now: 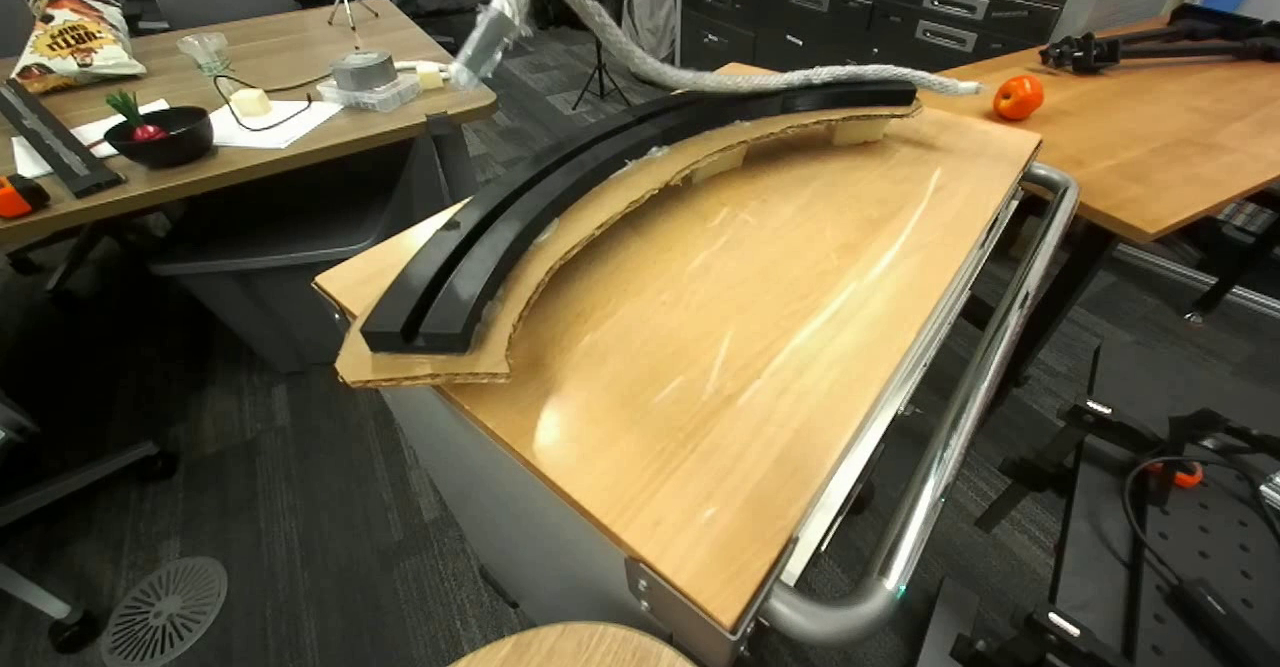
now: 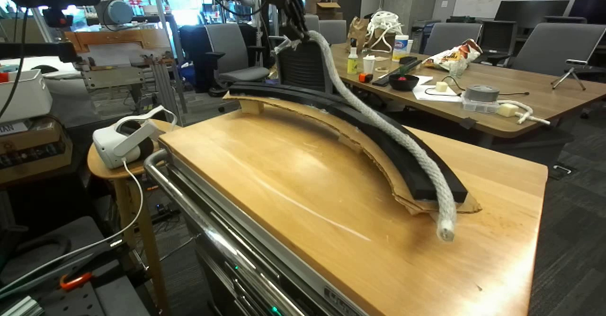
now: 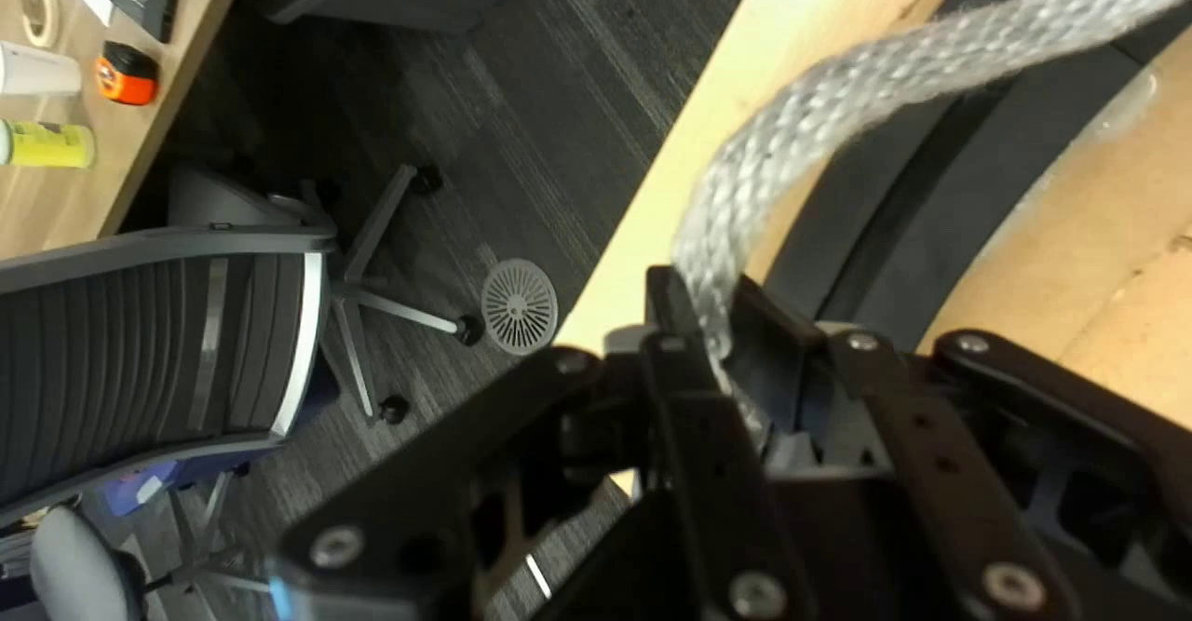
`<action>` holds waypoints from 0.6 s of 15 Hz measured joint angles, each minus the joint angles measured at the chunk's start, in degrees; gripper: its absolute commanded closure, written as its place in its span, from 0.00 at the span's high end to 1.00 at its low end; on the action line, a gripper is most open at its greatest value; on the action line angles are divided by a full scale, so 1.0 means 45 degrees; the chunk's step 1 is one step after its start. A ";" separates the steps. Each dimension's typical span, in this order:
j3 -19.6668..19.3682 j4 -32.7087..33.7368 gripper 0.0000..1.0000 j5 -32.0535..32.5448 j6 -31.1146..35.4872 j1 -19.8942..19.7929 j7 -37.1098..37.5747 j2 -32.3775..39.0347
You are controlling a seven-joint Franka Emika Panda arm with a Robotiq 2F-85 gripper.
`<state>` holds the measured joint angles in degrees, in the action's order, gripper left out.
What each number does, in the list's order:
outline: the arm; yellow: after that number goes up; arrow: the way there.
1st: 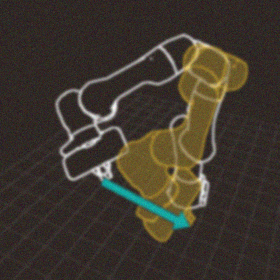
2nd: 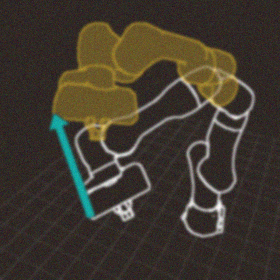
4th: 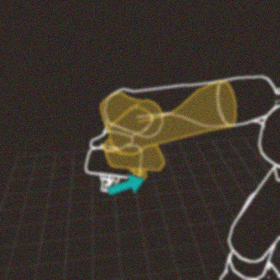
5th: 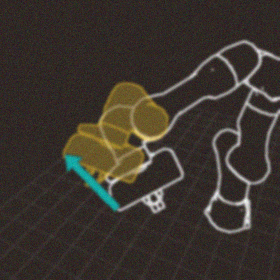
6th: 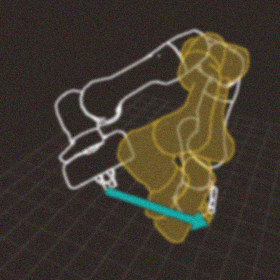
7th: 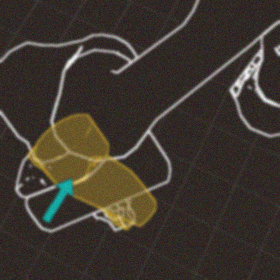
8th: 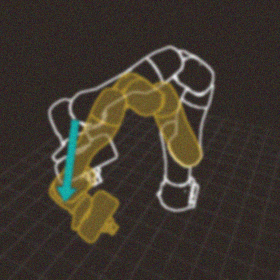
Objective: Lay the rope on the black board
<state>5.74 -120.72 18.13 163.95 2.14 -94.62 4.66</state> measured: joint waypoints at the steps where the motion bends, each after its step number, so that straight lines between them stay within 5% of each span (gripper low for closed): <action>1: -0.0011 0.0511 0.04 0.0893 -0.0450 0.0134 0.0648 -0.0004; 4: 0.0128 0.2057 0.04 0.1907 -0.2076 0.0675 0.1345 0.0251; 9: 0.0542 0.4367 0.04 0.1529 -0.3953 0.1138 0.0954 0.2018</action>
<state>8.18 -101.06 25.01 146.16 7.26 -90.33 13.74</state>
